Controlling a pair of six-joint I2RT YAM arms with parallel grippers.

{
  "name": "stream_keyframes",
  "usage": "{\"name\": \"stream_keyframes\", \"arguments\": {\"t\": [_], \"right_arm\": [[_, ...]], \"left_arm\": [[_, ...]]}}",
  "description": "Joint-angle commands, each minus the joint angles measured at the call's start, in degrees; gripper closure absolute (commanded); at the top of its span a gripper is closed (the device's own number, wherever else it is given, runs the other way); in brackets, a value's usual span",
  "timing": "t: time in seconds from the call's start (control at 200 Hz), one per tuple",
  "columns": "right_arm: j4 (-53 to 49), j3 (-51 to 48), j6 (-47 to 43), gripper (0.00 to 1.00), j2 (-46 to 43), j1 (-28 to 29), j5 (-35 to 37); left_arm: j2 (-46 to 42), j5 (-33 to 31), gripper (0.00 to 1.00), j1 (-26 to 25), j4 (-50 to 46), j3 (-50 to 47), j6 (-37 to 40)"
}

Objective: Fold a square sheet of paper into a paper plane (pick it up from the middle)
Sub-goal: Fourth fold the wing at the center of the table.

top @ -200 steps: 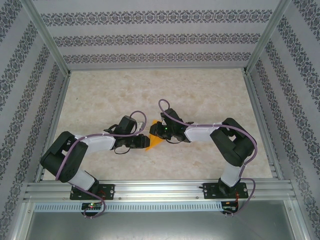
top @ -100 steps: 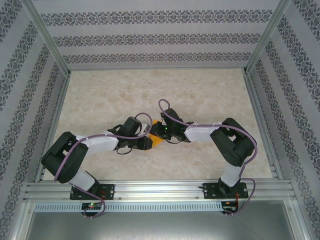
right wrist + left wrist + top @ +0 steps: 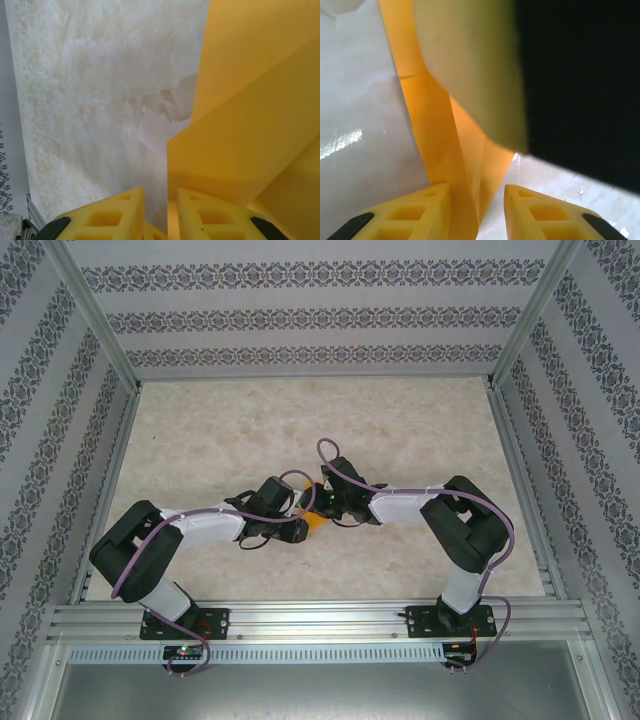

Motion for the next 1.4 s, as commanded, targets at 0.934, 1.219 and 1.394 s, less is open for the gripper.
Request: {"name": "stream_keyframes", "arguments": {"t": [0.934,1.219,1.394], "right_arm": [[-0.93,1.1,-1.14,0.74,-1.27,-0.72,0.32],[-1.38,-0.56,-1.61,0.7,-3.52,-1.01,1.08],[-1.4,-0.59,-1.8,0.66,-3.77,-1.06,0.57]], "left_arm": [[-1.05,-8.55,0.93,-3.83,-2.13,1.57,1.45],[-2.33,1.36,0.95,0.66,0.9,1.26,-2.55],[-2.08,10.68,0.95,5.03,7.13,-1.7,-6.58]]}}
